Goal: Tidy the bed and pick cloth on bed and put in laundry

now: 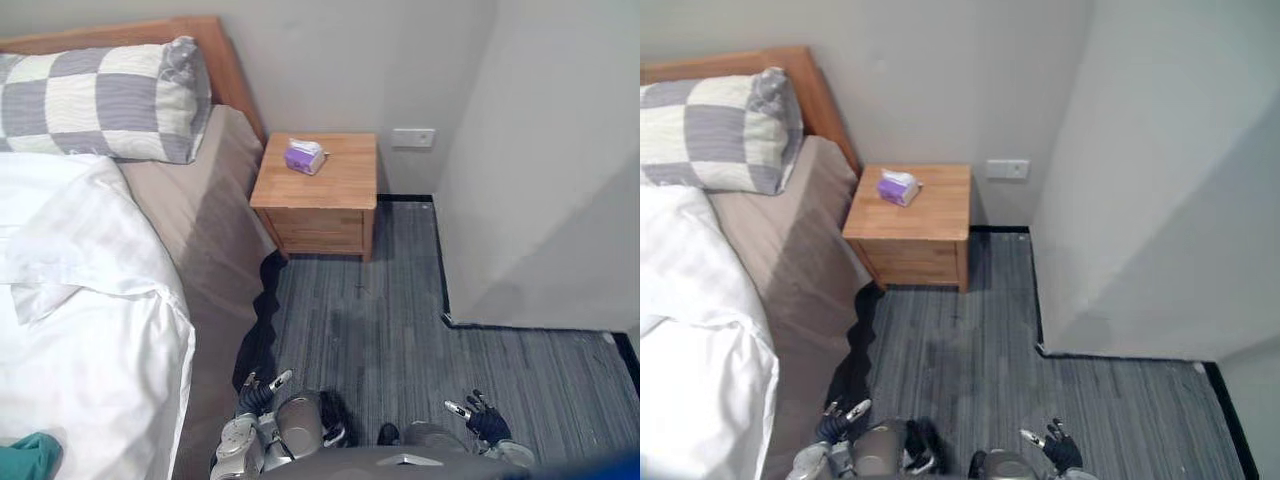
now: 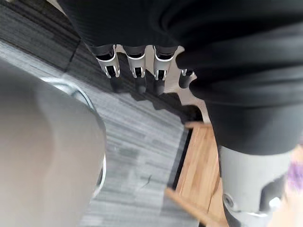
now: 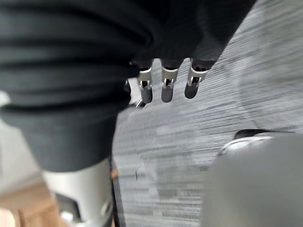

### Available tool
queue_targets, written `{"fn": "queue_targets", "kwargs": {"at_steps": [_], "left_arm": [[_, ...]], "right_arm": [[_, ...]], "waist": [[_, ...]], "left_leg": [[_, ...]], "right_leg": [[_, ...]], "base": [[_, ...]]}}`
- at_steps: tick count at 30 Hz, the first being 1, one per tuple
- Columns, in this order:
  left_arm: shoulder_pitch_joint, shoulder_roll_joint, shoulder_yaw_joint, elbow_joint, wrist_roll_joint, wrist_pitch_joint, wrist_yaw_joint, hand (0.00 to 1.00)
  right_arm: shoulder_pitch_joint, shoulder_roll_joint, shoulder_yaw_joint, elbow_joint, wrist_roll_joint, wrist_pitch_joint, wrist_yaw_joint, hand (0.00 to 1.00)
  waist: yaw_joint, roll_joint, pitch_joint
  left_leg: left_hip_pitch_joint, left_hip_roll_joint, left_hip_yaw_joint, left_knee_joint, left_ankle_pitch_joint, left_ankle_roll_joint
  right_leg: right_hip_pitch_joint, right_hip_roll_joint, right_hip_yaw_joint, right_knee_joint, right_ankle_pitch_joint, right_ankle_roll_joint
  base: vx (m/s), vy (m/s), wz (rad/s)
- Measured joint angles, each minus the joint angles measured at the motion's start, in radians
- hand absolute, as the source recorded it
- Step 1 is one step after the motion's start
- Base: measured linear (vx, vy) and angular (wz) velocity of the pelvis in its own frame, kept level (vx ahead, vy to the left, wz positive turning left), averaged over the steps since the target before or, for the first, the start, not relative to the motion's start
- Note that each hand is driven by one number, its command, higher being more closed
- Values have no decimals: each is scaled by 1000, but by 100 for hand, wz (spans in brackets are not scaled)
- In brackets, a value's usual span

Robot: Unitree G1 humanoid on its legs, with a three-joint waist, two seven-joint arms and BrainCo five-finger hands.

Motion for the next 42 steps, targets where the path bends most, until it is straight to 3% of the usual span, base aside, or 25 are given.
{"fn": "queue_targets", "kwargs": {"at_steps": [1, 2, 3, 4, 5, 6, 7, 9, 10, 13, 15, 16, 17, 18, 21, 23, 25, 27, 28, 29, 32, 34, 36, 38, 42], "left_arm": [[-1, 2, -3, 9, -15, 11, 1, 0], [0, 3, -3, 10, -20, 16, 1, 0], [-4, 19, 8, 11, -29, 25, 5, 0], [-2, 28, 9, 15, -28, 46, 10, 0], [-3, 32, 5, 22, -26, 58, 11, 0], [-4, 39, -3, 33, -16, 73, 16, 0], [-1, 42, -22, 46, -5, 78, 21, 0], [4, 42, -40, 56, -9, 79, 34, 0], [4, 46, -50, 62, -9, 78, 33, 0], [-6, 55, -56, 62, -6, 70, 21, 0], [-13, 52, -51, 65, -4, 66, 14, 0], [-7, 56, -48, 64, -3, 63, 10, 0], [0, 74, -20, 66, -4, 62, 4, 0], [3, 44, 16, 53, -6, 70, -2, 0], [38, -6, 66, 40, -6, 63, -22, 0], [38, -15, 65, 28, -12, 62, -22, 0], [38, -12, 77, 8, -28, 63, -34, 0], [36, -10, 92, 10, -24, 80, -39, 0], [36, -9, 101, 9, -5, 87, -43, 0], [38, -6, 105, 8, -2, 87, -43, 0], [67, 15, 138, -2, 34, 82, -45, 0], [97, 42, 141, 0, 36, 71, -65, 0], [118, 57, 139, 1, 37, 62, -76, 0], [146, 78, 111, 2, 47, 56, -81, 0], [178, 98, 81, 11, 75, 61, -85, 0]], "right_arm": [[1, 0, -1, 0, -9, 2, -2, 0], [-2, 0, -1, 0, -15, 4, -2, 0], [-23, 10, 2, 13, -19, 12, -1, 0], [-74, 12, 3, 21, -34, 23, 1, 0], [-95, 10, 4, 21, -35, 26, 3, 0], [-121, 2, 15, 20, -37, 28, 9, 0], [-131, -7, 25, 19, -38, 33, 10, 0], [-122, -10, 44, 13, -47, 45, 8, 0], [-97, -1, 45, -8, -45, 49, 4, 0], [-49, 27, 42, -35, 1, 57, -3, 0], [-16, 26, 46, -42, 56, 53, -15, 0], [-10, 35, 57, -41, 72, 52, -16, 0], [-3, 45, 75, -31, 92, 46, -15, 0], [-9, 35, 77, -28, 106, 34, -21, 0], [-41, 30, 132, -47, 126, 1, -14, 0], [-53, 40, 138, -47, 196, 0, -13, 0], [-43, 59, 130, -62, 285, -15, -43, 0], [-4, 69, 88, -90, 383, -42, -99, 0], [29, 72, 47, -103, 422, -65, -130, 0], [42, 80, 28, -112, 430, -77, -154, 0], [72, 77, -65, -219, 425, -104, -271, 0], [63, 37, -174, -399, 400, -111, -356, 0], [29, -23, -237, -510, 351, -101, -391, 0], [-13, -142, -318, -677, 259, -55, -417, 0], [-115, -264, -293, -820, 165, 41, -393, 0]], "waist": [[-6, -2, -25], [0, -2, -41], [25, -40, -55], [42, -54, -60], [41, -55, -61], [38, -55, -62], [29, -46, -62], [18, -28, -71], [17, -19, -78], [-5, -33, -85], [-4, -43, -86], [-3, -57, -90], [7, -91, -93], [32, -48, -104], [31, 3, -101], [24, 5, -105], [8, -13, -97], [-10, -10, -97], [-11, -13, -104], [-10, -19, -109], [-3, -77, -132], [-6, -104, -156], [-7, -105, -170], [-32, -103, -179], [-47, -95, -181]], "left_leg": [[12, -25, 18, -27, -45, 112], [17, -38, 15, -42, -76, 127], [33, -68, 4, -57, -101, 120], [53, -77, -26, -55, -125, 110], [70, -81, -47, -54, -135, 99], [107, -89, -97, -55, -147, 84], [151, -97, -182, -68, -149, 78], [216, -99, -298, -116, -137, 56], [246, -99, -390, -159, -124, 36], [263, -95, -619, -204, -101, -5], [251, -90, -816, -204, -107, -66], [241, -104, -857, -192, -117, -86], [216, -113, -921, -135, -147, -126], [189, -79, -903, -99, -143, -132], [183, -15, -894, -113, -133, -178], [153, 7, -837, -108, -93, -200], [123, 39, -660, -54, -74, -164], [100, 109, -400, 18, -71, -157], [108, 117, -316, 11, -65, -149], [121, 108, -306, -8, -60, -146], [165, 33, -343, -133, -17, -152], [216, -16, -345, -245, 29, -152], [240, -41, -353, -313, 63, -148], [257, -65, -378, -393, 107, -144], [259, -63, -399, -466, 168, -143]], "right_leg": [[9, -4, -46, 25, -23, 35], [8, -8, -60, 47, -33, 50], [-5, -45, -66, 131, -62, 92], [-51, -83, -78, 302, -58, 106], [-84, -113, -82, 423, -35, 120], [-160, -169, -72, 679, 20, 103], [-204, -206, -62, 846, 20, 97], [-265, -238, -50, 909, 14, 70], [-326, -235, 3, 879, 13, 63], [-414, -188, 177, 688, 10, 72], [-424, -127, 431, 372, 38, 107], [-413, -122, 498, 274, 55, 125], [-387, -122, 561, 181, 107, 144], [-365, -100, 518, 186, 101, 130], [-356, -59, 478, 241, 52, 84], [-345, -72, 412, 253, 47, 77], [-313, -105, 332, 249, 39, 64], [-259, -122, 228, 253, 29, 48], [-235, -128, 192, 267, 26, 51], [-226, -134, 188, 279, 26, 51], [-204, -168, 190, 302, 26, 52], [-179, -183, 194, 264, 34, 65], [-162, -184, 196, 230, 45, 82], [-152, -181, 203, 189, 58, 93], [-150, -152, 218, 142, 92, 90]], "base": [[602, 26, 144], [618, 50, 118], [634, 47, 71], [540, 32, 65], [565, 13, 76], [563, -20, 119], [547, -51, 139], [493, -137, 179], [452, -194, 201], [364, -351, 251], [291, -462, 269], [263, -496, 243], [260, -474, 188], [317, -488, 169], [214, -265, 84], [111, -234, 106], [60, -159, 132], [85, -120, 161], [98, -56, 165], [97, 39, 146], [89, 58, 85], [49, 38, 18], [18, 41, 12], [-3, 29, 30], [-46, -29, 9]]}}
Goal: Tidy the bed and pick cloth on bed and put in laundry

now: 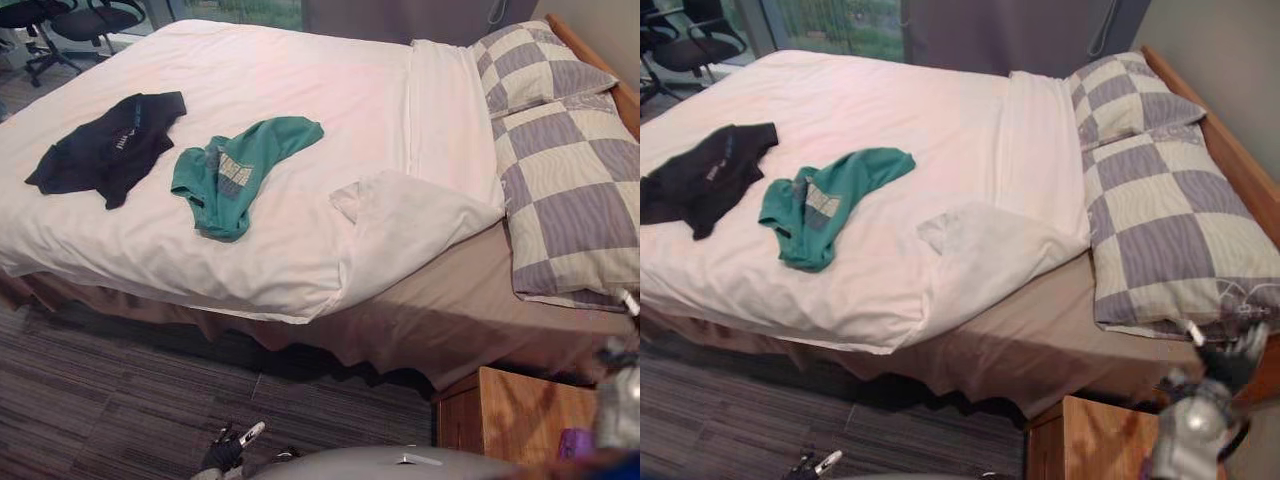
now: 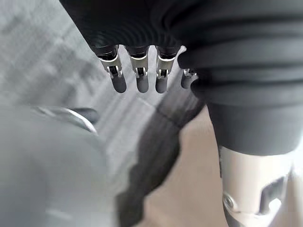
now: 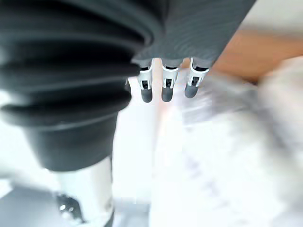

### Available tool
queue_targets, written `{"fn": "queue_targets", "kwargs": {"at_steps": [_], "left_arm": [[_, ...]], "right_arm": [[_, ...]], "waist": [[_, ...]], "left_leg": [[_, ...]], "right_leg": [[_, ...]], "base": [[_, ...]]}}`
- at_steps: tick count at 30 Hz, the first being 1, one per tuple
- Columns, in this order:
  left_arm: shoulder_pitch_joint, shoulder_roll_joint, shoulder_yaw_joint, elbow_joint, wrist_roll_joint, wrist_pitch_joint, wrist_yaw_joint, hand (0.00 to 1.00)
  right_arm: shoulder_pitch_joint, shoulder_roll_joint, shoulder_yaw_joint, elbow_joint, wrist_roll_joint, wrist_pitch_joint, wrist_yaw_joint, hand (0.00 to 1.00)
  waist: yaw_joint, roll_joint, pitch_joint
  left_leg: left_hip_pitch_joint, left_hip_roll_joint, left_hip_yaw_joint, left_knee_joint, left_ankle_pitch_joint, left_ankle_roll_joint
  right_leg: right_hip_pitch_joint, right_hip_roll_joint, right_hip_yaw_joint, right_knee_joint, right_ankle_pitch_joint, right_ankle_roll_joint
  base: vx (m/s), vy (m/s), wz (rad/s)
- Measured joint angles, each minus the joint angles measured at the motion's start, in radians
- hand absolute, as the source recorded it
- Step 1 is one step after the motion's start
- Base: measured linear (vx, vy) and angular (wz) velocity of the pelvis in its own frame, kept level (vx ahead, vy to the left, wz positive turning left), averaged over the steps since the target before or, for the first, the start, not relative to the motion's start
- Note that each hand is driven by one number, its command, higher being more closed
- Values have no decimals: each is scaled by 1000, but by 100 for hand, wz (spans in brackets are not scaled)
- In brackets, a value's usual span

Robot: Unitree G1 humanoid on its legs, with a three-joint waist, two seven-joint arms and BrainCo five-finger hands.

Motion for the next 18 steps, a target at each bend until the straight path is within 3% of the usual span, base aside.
{"fn": "queue_targets", "kwargs": {"at_steps": [5, 10, 12, 14, 18], "left_arm": [[4, 12, -34, 2, 37, 2, -18, 0], [7, 6, -57, 29, 92, 20, -10, 0], [-6, 7, -57, 29, 111, 20, 14, 0], [-46, 21, -57, 25, 116, 19, 26, 0], [-188, 71, -58, -4, 104, 19, 27, 0]], "right_arm": [[-124, -69, 191, -26, -116, 101, 57, 0], [-326, -121, 392, -3, -194, 200, 91, 0], [-432, -137, 443, 38, -219, 233, 99, 0], [-571, -157, 476, 91, -219, 261, 106, 0], [-843, -238, 527, 197, -218, 288, 100, 0]], "waist": [[2, 7, 6], [18, 45, 38], [21, 47, 52], [24, 48, 100], [67, 56, 238]], "left_leg": [[-1, -3, -27, -23, 29, 6], [-38, -17, -72, -31, 62, 18], [-88, -18, -94, -31, 84, 25], [-144, -13, -116, -30, 109, 19], [-281, 24, -146, -26, 177, 17]], "right_leg": [[24, 10, 0, -44, 3, -1], [27, 10, -4, -80, 2, -1], [-9, 13, -6, -88, -2, -8], [-51, 19, -6, -87, -12, -24], [-192, 57, -26, -38, -10, -42]], "base": [[-67, -52, 14], [-129, -23, 20], [-189, -8, 32], [-232, -9, 31], [-291, -7, 23]]}}
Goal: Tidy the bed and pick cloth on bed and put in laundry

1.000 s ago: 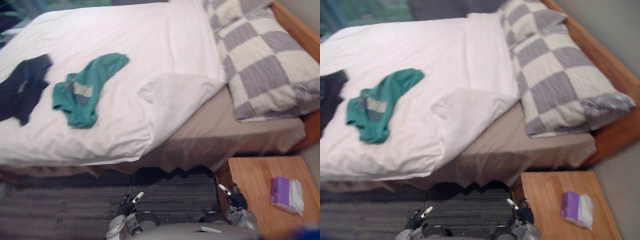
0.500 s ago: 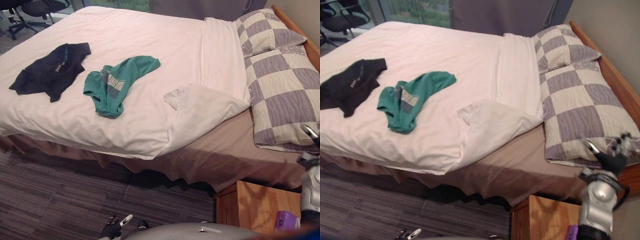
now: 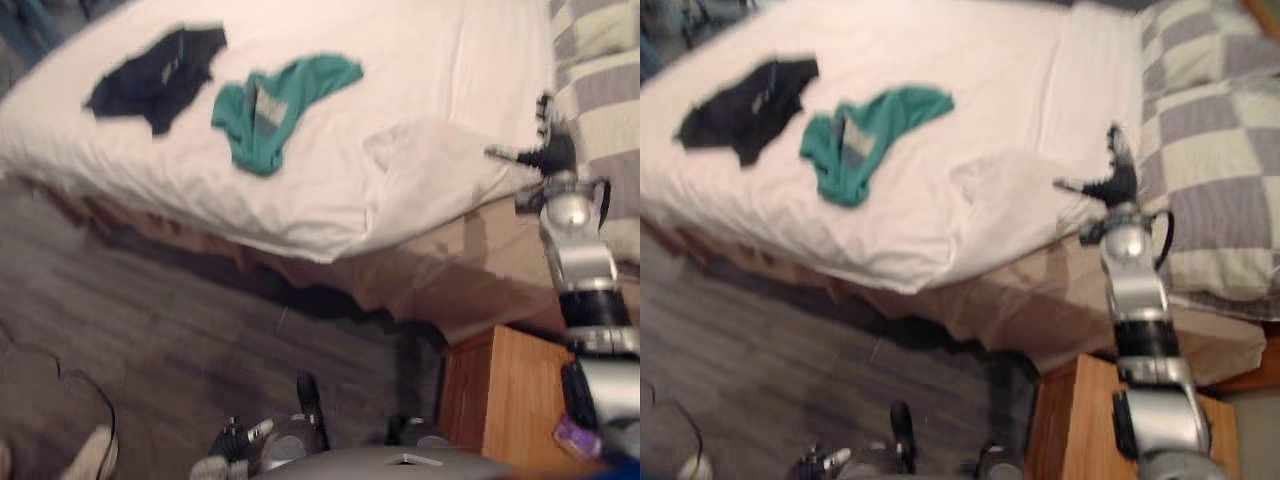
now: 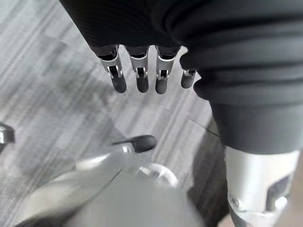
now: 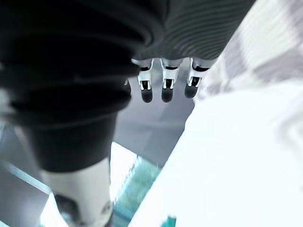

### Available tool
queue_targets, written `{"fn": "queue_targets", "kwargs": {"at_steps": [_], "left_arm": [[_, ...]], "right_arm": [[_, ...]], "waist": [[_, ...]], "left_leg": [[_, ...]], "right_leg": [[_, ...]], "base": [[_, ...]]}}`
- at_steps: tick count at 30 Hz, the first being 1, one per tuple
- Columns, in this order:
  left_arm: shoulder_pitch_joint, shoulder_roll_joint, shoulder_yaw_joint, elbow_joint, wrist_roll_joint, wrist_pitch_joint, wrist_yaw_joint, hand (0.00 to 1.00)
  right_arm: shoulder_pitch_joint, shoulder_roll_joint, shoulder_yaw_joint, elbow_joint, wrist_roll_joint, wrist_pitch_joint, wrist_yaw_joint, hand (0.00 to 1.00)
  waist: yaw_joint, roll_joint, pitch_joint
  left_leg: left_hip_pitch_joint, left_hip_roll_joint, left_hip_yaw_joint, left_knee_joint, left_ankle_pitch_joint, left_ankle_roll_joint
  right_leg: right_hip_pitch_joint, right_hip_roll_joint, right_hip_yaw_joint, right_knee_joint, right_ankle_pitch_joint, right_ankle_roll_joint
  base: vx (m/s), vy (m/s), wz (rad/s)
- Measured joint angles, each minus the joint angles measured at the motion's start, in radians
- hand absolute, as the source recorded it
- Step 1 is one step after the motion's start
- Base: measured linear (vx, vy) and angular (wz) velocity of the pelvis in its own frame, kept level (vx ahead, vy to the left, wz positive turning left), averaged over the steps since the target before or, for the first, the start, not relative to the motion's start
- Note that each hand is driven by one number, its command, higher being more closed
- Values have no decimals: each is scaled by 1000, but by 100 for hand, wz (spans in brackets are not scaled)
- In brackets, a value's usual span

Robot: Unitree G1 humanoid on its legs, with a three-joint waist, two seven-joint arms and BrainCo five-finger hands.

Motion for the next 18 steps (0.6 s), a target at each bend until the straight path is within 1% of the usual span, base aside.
{"fn": "queue_targets", "kwargs": {"at_steps": [1, 4, 6, 8, 11, 13, 15, 16, 18], "left_arm": [[-36, 14, 0, -7, -11, 0, -4, 0], [-89, 37, 0, -31, -34, -1, -5, 0], [-126, 43, 0, -47, -55, -3, -5, 0], [-159, 45, -5, -46, -83, -3, -5, 0], [-200, 46, -43, -49, -98, -3, -25, 0], [-231, 45, -65, -70, -121, -3, -45, 0], [-255, 43, -93, -115, -132, -5, -57, 0], [-261, 42, -126, -163, -170, -9, -66, 0], [-261, 41, -156, -210, -193, -10, -71, 0]], "right_arm": [[-57, -21, 23, 11, 1, 1, -5, 0], [-152, -54, 51, 19, 1, 1, -14, 0], [-205, -82, 53, 45, 1, 2, -15, 0], [-229, -120, 81, 55, 1, 6, -15, 0], [-251, -134, 88, 49, 1, 11, -15, 0], [-285, -134, 107, 25, 2, 23, -16, 0], [-331, -136, 120, -11, 1, 33, -16, 0], [-372, -138, 134, -48, 1, 35, -16, 0], [-403, -150, 146, -76, 0, 40, -16, 0]], "waist": [[4, 4, 29], [5, 9, 76], [6, 20, 112], [6, 25, 123], [8, 30, 130], [9, 30, 139], [8, 39, 168], [7, 50, 184], [8, 61, 200]], "left_leg": [[-31, 3, -14, 1, 15, 1], [-86, 5, -21, 2, 43, 3], [-113, -6, -27, 2, 53, 10], [-155, -27, -31, 2, 61, 18], [-205, -45, -28, 4, 70, 24], [-270, -46, -22, 46, 66, 26], [-315, -45, -16, 85, 57, 26], [-364, -45, -13, 110, 52, 27], [-406, -50, -9, 123, 53, 28]], "right_leg": [[-39, 3, -4, 25, 0, -2], [-111, -5, -6, 78, 1, 2], [-152, -21, -9, 116, -1, 3], [-217, -44, -7, 178, -24, 9], [-298, -79, -4, 254, -53, 10], [-364, -95, -4, 302, -67, 9], [-411, -107, -3, 340, -79, 3], [-470, -119, -1, 382, -92, -2], [-527, -133, 4, 422, -107, -3]], "base": [[-219, 5, 13], [-68, -10, 7], [-1, 2, 9], [13, -4, 11], [29, -43, 12], [-8, -73, 5], [-60, -70, 2], [-73, -61, 0], [-48, -69, 5]]}}
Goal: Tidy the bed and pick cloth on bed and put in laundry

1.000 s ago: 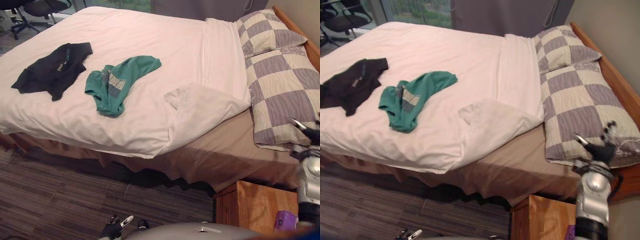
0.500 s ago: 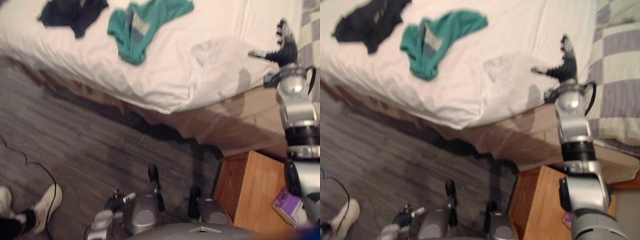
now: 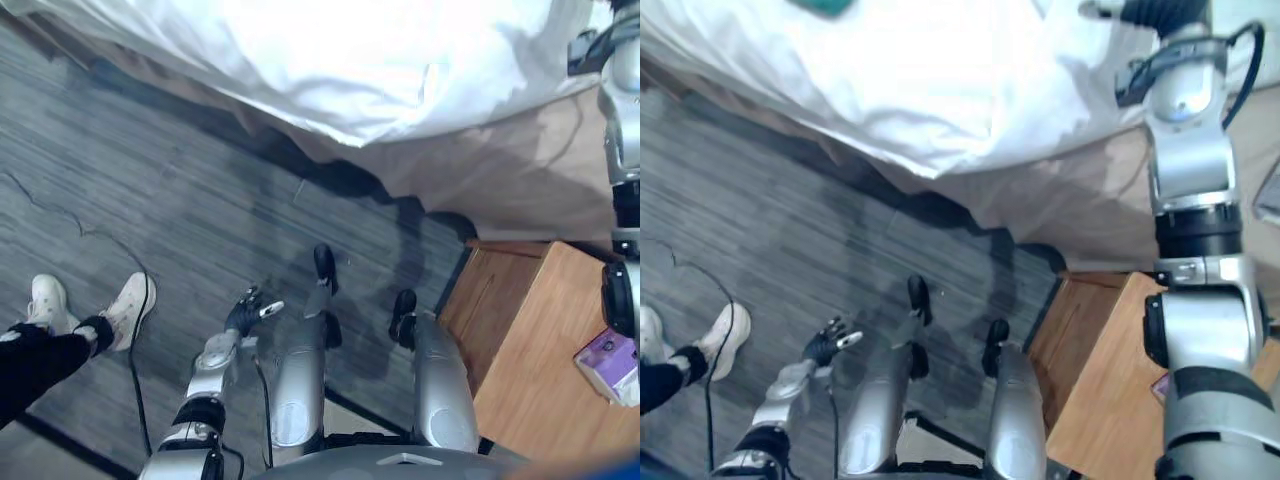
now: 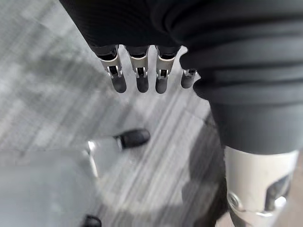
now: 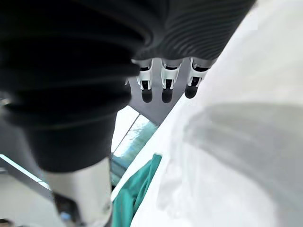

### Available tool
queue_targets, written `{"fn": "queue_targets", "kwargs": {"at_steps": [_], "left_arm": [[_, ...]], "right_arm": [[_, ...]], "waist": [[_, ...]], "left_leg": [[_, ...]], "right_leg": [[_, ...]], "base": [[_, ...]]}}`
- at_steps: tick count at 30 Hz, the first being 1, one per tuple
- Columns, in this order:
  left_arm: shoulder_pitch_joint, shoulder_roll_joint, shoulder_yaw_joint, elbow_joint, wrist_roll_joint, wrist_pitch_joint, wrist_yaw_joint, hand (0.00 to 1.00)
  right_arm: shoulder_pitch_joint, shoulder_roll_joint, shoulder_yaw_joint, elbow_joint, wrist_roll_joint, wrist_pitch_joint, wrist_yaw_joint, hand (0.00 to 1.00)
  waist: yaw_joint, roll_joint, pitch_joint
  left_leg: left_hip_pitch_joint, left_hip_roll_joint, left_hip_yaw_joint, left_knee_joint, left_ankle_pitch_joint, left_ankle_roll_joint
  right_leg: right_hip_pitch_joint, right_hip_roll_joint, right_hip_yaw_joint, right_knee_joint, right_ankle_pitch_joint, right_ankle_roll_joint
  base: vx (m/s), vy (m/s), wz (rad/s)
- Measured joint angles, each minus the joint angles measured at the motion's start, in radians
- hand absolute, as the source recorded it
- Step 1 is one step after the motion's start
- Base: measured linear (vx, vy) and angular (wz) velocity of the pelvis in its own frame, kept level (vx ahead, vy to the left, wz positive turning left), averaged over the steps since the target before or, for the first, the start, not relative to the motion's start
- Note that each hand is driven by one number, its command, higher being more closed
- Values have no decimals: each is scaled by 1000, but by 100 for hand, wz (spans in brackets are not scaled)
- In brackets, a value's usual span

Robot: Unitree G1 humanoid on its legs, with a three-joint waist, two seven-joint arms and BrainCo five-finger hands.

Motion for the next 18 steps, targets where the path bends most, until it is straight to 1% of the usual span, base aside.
{"fn": "queue_targets", "kwargs": {"at_steps": [1, 2, 3, 5, 7, 9, 10, 12, 13, 15, 17, 18], "left_arm": [[2, -2, -22, -33, -14, 1, -2, 0], [2, -2, -34, -47, -15, 0, -3, 0], [10, -2, -45, -77, -17, 0, -12, 0], [13, -1, -62, -101, -52, 1, -23, 0], [24, 4, -78, -127, -81, -5, -43, 0], [39, 12, -78, -144, -82, -19, -59, 0], [43, 25, -78, -145, -82, -29, -66, 0], [43, 45, -77, -148, -82, -37, -66, 0], [43, 67, -75, -155, -82, -38, -74, 0], [43, 77, -60, -159, -81, -36, -86, 0], [43, 72, -37, -154, -73, -21, -88, 0], [44, 71, -32, -152, -71, -17, -88, 0]], "right_arm": [[-11, -21, 15, -13, -1, 13, 2, 0], [-11, -29, 17, -12, -1, 20, 4, 0], [-11, -35, 16, -8, -3, 38, 8, 100], [-20, -38, 23, -5, -36, 55, 37, 100], [-45, -70, 69, 16, -78, 68, 82, 100], [-78, -81, 81, 49, -81, 70, 100, 100], [-107, -98, 96, 87, -90, 70, 125, 100], [-116, -109, 100, 119, -105, 70, 150, 100], [-117, -117, 98, 152, -136, 66, 180, 100], [-119, -118, 99, 183, -163, 58, 203, 100], [-99, -111, 104, 251, -169, 25, 232, 100], [-86, -109, 110, 264, -164, 18, 235, 100]], "waist": [[3, 12, 11], [7, 16, 13], [15, 18, 14], [20, 28, 19], [20, 39, 23], [20, 39, 23], [21, 39, 23], [20, 39, 23], [20, 36, 21], [20, 34, 20], [21, 31, 18], [23, 27, 15]], "left_leg": [[-28, -4, 0, 10, 3, 0], [-44, -5, 0, 18, 3, 1], [-68, -9, 6, 27, 5, 3], [-94, -11, 7, 49, 10, 11], [-102, -11, -2, 61, 10, 10], [-103, -8, -4, 61, 9, 9], [-103, -8, -4, 60, 8, 8], [-102, -7, -5, 58, 7, 7], [-101, -7, -7, 58, 8, 8], [-94, -7, -10, 58, 8, 8], [-49, -4, -14, 56, 5, 9], [-35, -2, -13, 54, 1, 8]], "right_leg": [[-38, -10, 1, 32, -10, -6], [-56, -16, 2, 47, -14, -9], [-93, -27, 6, 77, -26, -10], [-124, -37, 7, 110, -37, -16], [-130, -43, -3, 129, -48, -21], [-130, -43, -9, 130, -51, -26], [-129, -43, -10, 130, -54, -27], [-124, -43, -17, 127, -54, -27], [-118, -45, -25, 123, -54, -27], [-102, -45, -33, 113, -54, -26], [-38, -38, -46, 81, -49, -19], [-21, -35, -46, 70, -47, -17]], "base": [[-31, -78, 11], [-24, -92, 11], [-16, -109, 9], [-5, -121, 9], [-3, -120, 12], [-14, -87, 5], [-19, -80, 1], [-14, -64, 5], [-2, -46, 7], [14, -43, 7], [35, -56, 3], [40, -40, -11]]}}
